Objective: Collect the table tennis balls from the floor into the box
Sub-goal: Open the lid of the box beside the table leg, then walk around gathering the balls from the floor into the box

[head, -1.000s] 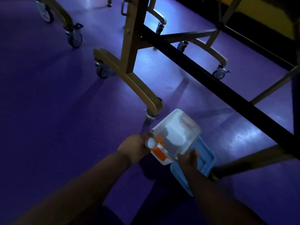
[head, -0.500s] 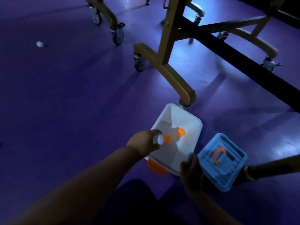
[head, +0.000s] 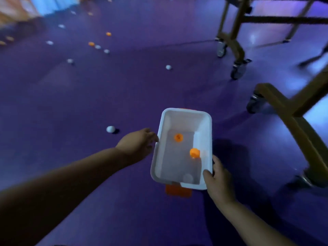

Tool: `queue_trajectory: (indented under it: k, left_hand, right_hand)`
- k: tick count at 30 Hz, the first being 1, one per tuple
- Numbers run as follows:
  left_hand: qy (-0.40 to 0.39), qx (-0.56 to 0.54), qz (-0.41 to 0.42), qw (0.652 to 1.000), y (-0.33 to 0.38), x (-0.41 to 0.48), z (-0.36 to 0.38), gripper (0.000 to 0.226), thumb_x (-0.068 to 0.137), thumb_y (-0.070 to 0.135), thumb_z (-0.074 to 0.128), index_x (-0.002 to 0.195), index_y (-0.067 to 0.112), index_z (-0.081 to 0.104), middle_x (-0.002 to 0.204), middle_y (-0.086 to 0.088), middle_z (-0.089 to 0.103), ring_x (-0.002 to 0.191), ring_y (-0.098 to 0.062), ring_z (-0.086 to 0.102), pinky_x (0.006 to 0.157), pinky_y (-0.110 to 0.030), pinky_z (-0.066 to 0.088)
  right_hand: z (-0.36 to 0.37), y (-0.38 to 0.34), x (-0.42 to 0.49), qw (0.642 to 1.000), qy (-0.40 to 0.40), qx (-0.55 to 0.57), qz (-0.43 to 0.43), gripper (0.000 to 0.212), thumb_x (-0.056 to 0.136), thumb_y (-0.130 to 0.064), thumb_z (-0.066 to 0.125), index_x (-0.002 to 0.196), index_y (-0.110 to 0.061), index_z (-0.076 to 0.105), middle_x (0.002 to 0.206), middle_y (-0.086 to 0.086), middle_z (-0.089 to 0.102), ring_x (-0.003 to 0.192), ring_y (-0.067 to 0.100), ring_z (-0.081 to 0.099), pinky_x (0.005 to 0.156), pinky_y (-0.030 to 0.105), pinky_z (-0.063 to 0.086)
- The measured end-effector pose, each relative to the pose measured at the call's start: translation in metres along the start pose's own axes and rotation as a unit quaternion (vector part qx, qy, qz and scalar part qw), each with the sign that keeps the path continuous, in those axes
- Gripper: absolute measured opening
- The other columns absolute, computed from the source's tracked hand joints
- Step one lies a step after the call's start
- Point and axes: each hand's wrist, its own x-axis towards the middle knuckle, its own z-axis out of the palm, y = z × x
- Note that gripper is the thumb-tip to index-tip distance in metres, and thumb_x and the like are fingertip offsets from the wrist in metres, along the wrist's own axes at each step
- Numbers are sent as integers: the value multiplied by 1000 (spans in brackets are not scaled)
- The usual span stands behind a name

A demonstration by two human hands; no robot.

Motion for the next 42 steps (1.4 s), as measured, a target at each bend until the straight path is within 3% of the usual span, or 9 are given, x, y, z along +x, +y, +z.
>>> queue_trajectory:
  k: [5, 10, 17, 22, 30, 33, 37, 40, 42]
  left_hand:
    - [71, 57, -151, 984, -81, -75, -64, 29, 89, 18, 54, 116, 25, 63, 119, 1, 55, 102, -26, 59, 76, -31, 44]
    - [145, 104, -253, 951, -131, -164, -104, 26, 90, 16, 52, 111, 21, 66, 114, -1, 61, 100, -28, 60, 70, -28, 41]
    - [136, 102, -338, 926, -198, -280, -106, 15, 87, 27, 60, 95, 18, 69, 95, 1, 66, 88, -25, 61, 68, -30, 46]
    - [145, 80, -358, 919, -250, -358, -105, 18, 89, 28, 58, 103, 19, 66, 101, 3, 66, 90, -22, 59, 75, -29, 46]
    - [161, 23, -416, 895, -323, -510, -49, 21, 88, 28, 60, 106, 19, 64, 102, 2, 64, 93, -21, 59, 68, -26, 37]
    - [157, 2, -458, 875, -335, -577, -17, 19, 87, 27, 61, 104, 19, 64, 101, 2, 64, 92, -20, 59, 66, -25, 35]
    - [165, -58, -521, 835, -330, -660, 43, 17, 85, 28, 65, 98, 18, 63, 97, 1, 64, 88, -23, 59, 64, -26, 35]
    - [102, -119, -571, 806, -311, -711, 97, 22, 83, 32, 66, 100, 19, 62, 102, 1, 62, 91, -23, 59, 67, -28, 38]
    - [23, -155, -577, 802, -297, -739, 129, 25, 84, 34, 65, 104, 20, 62, 107, 0, 61, 96, -23, 59, 71, -30, 42]
  right_hand:
    - [61, -81, 27, 984, -127, -13, -121, 48, 83, -9, 56, 130, -21, 51, 113, 6, 67, 99, 27, 62, 79, 30, 47]
    - [131, -160, 9, 950, -224, -27, -213, 50, 82, -8, 53, 131, -19, 50, 113, 12, 65, 97, 33, 60, 77, 33, 45]
    - [231, -229, -72, 890, -340, -54, -299, 40, 84, -8, 48, 123, -18, 50, 91, 1, 58, 78, 23, 51, 58, 28, 35]
    - [301, -265, -139, 860, -387, -72, -323, 38, 84, -8, 49, 121, -17, 51, 97, 3, 63, 83, 24, 57, 66, 29, 41]
    - [403, -290, -238, 808, -440, -154, -359, 41, 87, -9, 48, 127, -16, 48, 102, 8, 63, 85, 27, 57, 67, 34, 45]
    - [431, -298, -270, 789, -456, -165, -377, 42, 87, -8, 50, 129, -16, 48, 94, 4, 59, 78, 23, 52, 61, 30, 36]
    - [461, -310, -311, 762, -472, -167, -411, 45, 84, -21, 46, 129, -17, 49, 95, 5, 62, 77, 24, 51, 65, 30, 34]
    - [480, -318, -341, 743, -486, -173, -425, 42, 87, -10, 50, 128, -17, 50, 91, 5, 61, 74, 23, 49, 56, 29, 33]
    - [492, -321, -358, 734, -491, -178, -434, 43, 86, -6, 52, 128, -17, 50, 93, 7, 63, 75, 25, 51, 58, 30, 33]
